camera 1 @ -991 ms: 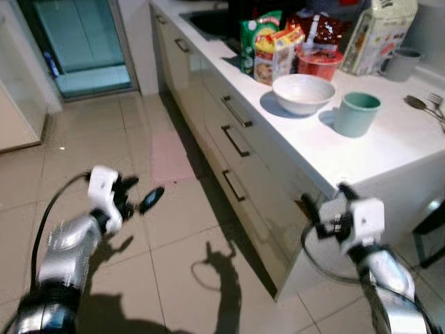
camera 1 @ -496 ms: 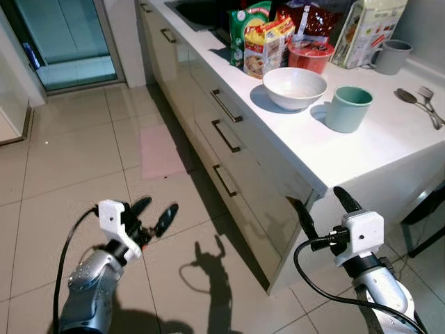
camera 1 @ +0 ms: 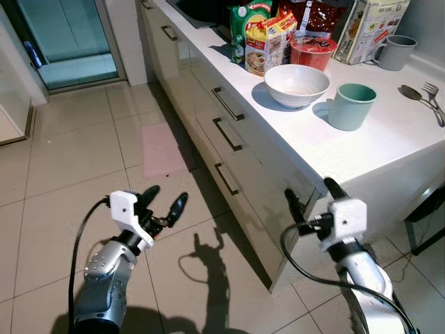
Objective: Setting the table
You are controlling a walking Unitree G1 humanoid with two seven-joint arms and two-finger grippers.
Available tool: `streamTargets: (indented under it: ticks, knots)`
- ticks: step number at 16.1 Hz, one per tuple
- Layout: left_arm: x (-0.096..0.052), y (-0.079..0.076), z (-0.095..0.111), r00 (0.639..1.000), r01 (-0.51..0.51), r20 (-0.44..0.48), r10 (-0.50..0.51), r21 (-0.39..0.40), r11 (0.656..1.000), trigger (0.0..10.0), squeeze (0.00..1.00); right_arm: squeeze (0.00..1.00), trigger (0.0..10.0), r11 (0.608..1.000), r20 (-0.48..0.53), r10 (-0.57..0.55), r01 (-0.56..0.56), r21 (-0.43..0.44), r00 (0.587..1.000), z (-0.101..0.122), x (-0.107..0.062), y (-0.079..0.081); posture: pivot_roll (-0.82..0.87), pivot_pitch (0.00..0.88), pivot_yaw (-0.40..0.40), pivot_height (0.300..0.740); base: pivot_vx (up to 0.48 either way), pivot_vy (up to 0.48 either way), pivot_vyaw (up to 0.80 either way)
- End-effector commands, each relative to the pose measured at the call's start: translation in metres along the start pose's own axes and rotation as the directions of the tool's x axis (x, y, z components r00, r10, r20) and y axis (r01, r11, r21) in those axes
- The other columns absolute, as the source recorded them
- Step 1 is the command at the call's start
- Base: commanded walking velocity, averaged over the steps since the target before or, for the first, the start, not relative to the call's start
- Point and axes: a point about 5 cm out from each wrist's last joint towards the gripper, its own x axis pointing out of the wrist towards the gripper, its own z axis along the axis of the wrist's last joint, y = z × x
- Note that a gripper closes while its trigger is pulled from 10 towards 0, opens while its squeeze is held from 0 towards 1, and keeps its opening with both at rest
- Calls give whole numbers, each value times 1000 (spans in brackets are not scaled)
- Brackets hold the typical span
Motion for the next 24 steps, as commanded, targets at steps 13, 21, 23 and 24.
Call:
streamTargets:
  ticks: [13,21,23,24]
  knots:
    - [23,-19,10,991,-2,137,8,-40,999,10000,0,0,10000,1000,30,3,-2,-31,1000,2,1,6,-48,0,50,740,0,0,0]
    - [47,-28,48,967,67,244,-72,29,997,10000,0,0,10000,997,177,-47,56,-47,983,40,6,3,-74,0,78,740,0,0,0]
    - [53,-26,63,962,91,251,-108,78,993,10000,0,0,10000,997,195,-50,60,-43,980,48,15,-3,-69,0,71,740,0,0,0]
    - [53,-26,61,968,104,217,-123,96,990,10000,0,0,10000,998,176,-49,56,-37,983,43,16,-3,-66,0,70,740,0,0,0]
